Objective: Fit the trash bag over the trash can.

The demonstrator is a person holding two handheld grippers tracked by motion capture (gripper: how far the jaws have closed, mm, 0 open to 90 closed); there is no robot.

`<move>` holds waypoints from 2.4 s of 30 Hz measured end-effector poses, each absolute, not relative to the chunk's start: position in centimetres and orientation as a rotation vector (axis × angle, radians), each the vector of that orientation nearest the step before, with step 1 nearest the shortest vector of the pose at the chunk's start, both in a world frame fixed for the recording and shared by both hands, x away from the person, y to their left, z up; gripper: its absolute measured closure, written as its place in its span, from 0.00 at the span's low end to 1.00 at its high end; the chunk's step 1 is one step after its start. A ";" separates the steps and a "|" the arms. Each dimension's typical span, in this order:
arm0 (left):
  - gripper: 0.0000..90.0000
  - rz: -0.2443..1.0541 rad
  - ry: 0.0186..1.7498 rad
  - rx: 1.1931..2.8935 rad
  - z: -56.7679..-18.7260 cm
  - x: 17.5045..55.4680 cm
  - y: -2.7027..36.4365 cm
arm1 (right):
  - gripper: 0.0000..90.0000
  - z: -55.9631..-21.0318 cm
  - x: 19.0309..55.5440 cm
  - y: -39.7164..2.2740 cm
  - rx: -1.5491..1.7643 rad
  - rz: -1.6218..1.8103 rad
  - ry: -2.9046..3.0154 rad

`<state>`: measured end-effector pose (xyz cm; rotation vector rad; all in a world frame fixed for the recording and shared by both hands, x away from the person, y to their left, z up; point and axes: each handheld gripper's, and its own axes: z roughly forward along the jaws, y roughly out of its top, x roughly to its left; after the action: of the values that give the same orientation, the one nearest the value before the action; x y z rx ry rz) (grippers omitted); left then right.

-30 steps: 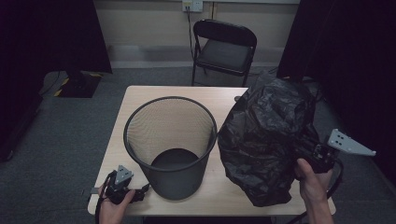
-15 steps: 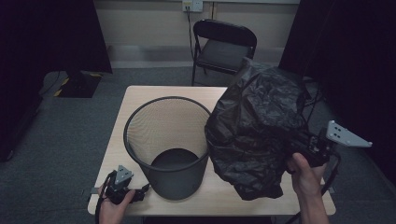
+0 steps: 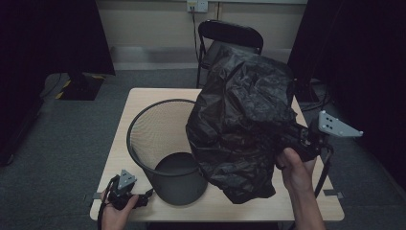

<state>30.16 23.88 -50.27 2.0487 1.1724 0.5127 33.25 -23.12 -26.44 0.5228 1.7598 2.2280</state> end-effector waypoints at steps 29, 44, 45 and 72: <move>0.14 0.513 1.173 2.049 -50.3 30.2 23.9 | 0.90 -22.2 33.5 -10.6 0.261 2.344 1.962; 0.14 0.514 1.172 2.051 -50.3 30.2 23.9 | 0.52 -24.2 36.0 -7.6 0.433 1.974 2.186; 0.14 0.513 1.172 2.050 -50.3 30.2 23.9 | 0.44 -24.2 36.1 -7.6 0.462 1.964 2.178; 0.19 0.629 1.073 1.779 -43.2 27.6 26.3 | 0.14 -24.5 37.0 -8.4 0.546 1.906 2.201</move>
<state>27.63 26.31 -43.17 1.7790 1.0729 0.6291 36.98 -8.39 -24.51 0.5457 2.2010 1.9056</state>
